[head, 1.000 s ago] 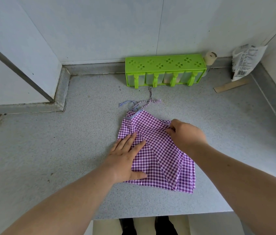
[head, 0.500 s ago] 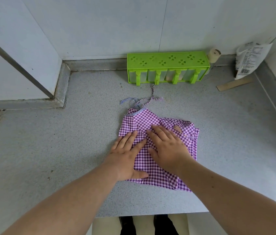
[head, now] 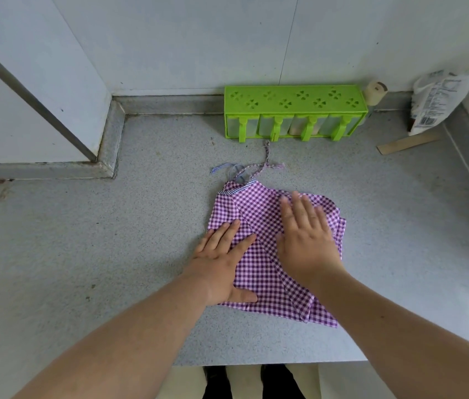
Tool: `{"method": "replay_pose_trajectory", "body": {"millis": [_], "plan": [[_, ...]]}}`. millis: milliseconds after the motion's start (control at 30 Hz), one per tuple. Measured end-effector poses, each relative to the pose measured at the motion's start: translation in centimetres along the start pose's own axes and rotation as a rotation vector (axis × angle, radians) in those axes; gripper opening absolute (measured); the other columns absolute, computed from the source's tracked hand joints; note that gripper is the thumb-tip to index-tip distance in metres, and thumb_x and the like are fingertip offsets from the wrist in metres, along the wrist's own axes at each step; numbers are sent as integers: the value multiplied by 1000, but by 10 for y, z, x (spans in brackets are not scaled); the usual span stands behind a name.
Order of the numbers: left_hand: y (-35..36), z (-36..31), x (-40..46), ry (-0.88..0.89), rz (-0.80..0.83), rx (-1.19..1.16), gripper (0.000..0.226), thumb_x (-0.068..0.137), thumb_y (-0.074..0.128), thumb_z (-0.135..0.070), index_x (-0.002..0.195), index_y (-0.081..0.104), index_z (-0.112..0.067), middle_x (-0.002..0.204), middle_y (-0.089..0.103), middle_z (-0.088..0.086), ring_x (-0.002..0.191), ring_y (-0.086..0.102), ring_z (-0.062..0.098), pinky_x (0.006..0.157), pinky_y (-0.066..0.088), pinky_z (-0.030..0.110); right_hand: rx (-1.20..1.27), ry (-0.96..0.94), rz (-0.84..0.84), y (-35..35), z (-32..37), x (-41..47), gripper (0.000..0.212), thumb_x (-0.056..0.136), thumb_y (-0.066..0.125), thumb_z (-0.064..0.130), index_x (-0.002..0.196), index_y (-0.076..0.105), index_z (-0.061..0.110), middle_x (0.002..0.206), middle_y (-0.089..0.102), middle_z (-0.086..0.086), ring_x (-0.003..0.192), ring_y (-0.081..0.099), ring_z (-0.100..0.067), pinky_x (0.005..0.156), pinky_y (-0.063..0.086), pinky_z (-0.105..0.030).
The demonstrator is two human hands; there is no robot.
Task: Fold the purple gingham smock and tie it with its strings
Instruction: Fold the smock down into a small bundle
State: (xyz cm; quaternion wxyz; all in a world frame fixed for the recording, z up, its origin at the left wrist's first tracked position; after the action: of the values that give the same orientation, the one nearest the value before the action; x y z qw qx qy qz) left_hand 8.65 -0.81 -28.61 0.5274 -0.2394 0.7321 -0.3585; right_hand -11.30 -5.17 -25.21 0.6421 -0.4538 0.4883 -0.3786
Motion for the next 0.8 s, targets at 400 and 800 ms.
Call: {"method": "replay_pose_trajectory", "body": {"millis": [400, 800], "plan": [[1, 2, -1, 32, -19, -17, 132, 66, 46, -101, 153, -37, -46, 153, -58, -6, 146, -47, 17, 124, -21, 48, 6, 38, 31, 41, -19, -17, 91, 93, 6, 81, 162, -21, 28, 170, -24, -2, 157, -21, -21, 130, -3, -47], [7, 41, -27, 68, 72, 142, 131, 72, 40, -100, 151, -43, -36, 149, -62, -1, 143, -51, 21, 124, -22, 48, 36, -8, 67, 43, -30, -13, 90, 90, 3, 79, 161, -24, 29, 170, -26, -1, 157, -23, -19, 129, -6, -45]]}}
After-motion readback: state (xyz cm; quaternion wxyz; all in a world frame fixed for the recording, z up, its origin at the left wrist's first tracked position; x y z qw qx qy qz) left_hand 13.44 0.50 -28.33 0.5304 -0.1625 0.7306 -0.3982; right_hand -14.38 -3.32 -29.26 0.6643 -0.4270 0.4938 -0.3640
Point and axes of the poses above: each hand's wrist, its own x-axis towards the middle knuckle, its own y-axis out of the palm, z = x × y, the point moved 3 cm from there along x, towards the middle knuckle
